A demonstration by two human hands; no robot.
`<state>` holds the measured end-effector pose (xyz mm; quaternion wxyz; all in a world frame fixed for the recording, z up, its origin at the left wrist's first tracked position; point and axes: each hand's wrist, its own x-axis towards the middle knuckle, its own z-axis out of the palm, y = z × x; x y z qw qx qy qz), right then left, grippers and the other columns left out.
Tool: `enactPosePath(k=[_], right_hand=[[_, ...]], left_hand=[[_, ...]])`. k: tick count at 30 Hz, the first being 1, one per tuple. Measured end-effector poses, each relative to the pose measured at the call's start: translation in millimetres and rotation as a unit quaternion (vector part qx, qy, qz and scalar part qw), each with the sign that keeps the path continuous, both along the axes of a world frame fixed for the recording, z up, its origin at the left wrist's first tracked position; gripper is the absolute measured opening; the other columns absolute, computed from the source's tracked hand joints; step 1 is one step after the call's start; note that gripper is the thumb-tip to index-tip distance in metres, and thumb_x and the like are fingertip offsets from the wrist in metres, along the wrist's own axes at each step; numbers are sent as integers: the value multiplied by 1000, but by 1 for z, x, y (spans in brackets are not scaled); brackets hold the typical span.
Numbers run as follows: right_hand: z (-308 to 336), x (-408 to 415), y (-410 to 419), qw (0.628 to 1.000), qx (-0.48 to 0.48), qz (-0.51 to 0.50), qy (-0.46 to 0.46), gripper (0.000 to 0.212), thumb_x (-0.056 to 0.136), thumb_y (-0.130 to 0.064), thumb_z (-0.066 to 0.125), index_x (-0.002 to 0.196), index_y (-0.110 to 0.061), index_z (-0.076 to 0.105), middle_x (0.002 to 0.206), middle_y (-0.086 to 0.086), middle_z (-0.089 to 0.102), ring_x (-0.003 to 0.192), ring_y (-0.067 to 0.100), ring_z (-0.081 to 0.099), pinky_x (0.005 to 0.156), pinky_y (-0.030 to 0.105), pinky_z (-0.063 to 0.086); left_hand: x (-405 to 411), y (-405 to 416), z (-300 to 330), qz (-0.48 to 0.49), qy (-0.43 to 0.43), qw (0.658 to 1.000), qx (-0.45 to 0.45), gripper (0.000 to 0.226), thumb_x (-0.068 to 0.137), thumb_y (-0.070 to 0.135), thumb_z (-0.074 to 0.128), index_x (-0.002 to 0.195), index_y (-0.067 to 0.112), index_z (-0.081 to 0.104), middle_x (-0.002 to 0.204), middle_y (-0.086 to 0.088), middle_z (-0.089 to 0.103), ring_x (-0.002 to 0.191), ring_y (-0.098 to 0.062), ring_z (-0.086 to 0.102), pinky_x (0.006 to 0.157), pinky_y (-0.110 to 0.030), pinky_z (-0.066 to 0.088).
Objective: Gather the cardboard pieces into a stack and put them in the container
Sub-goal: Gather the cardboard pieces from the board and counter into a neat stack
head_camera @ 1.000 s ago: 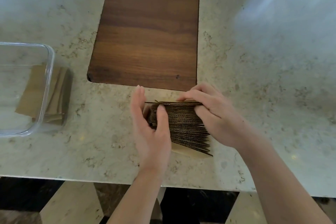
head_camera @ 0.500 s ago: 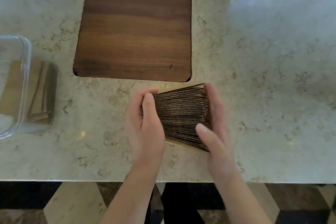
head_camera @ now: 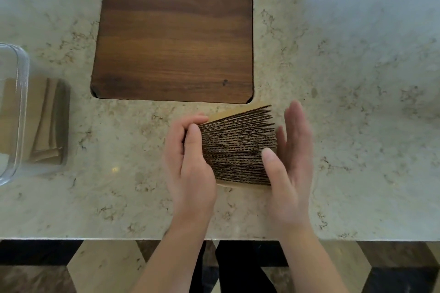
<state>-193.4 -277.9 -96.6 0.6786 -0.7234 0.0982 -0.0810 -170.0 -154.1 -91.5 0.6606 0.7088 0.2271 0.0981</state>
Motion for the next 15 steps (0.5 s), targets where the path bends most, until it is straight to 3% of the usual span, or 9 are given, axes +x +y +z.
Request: enactPosePath(k=[2, 6, 8, 10, 12, 15], right_hand=[[3, 8, -4, 999, -10, 46, -2, 72, 96, -24, 55, 161, -7, 32, 169, 6, 36, 158, 23, 32, 126, 50, 31], [10, 20, -7, 995, 8, 103, 8, 66, 94, -24, 56, 154, -1, 43, 147, 11, 58, 136, 22, 56, 109, 27, 44], [10, 22, -7, 996, 0, 94, 9, 60, 91, -27, 56, 146, -2, 51, 136, 15, 60, 125, 23, 60, 104, 33, 48], [9, 21, -6, 996, -12, 83, 5, 54, 89, -28, 56, 137, -4, 56, 136, 16, 60, 126, 23, 59, 105, 37, 48], [9, 20, -4, 997, 0, 78, 14, 46, 90, -26, 56, 131, -7, 57, 143, 9, 60, 135, 19, 56, 109, 31, 45], [8, 24, -2, 996, 42, 62, 48, 29, 95, -14, 55, 123, -10, 61, 133, 5, 67, 127, 16, 61, 106, 31, 47]], left_hand=[[-3, 2, -1, -3, -18, 1000, -22, 32, 105, 11, 41, 106, 14, 74, 106, 15, 75, 105, -2, 68, 92, -17, 50], [-11, 9, -3, -62, -80, 995, -19, 41, 105, 18, 35, 124, 3, 67, 125, -2, 72, 120, -6, 66, 102, -19, 48], [-14, 14, -6, -89, -89, 992, 4, 48, 105, 21, 34, 136, -3, 61, 135, -7, 68, 127, -9, 63, 106, -24, 48], [-17, 16, -8, -101, -93, 990, 32, 52, 106, 21, 34, 142, -8, 57, 141, -13, 65, 132, -13, 61, 110, -26, 46], [-17, 13, -8, -84, -86, 992, 45, 49, 106, 20, 36, 139, -5, 61, 137, -9, 67, 130, -10, 62, 108, -23, 46], [-12, 5, -7, -29, -50, 998, 23, 35, 107, 11, 40, 125, 2, 69, 119, 8, 71, 112, 1, 65, 95, -15, 48]])
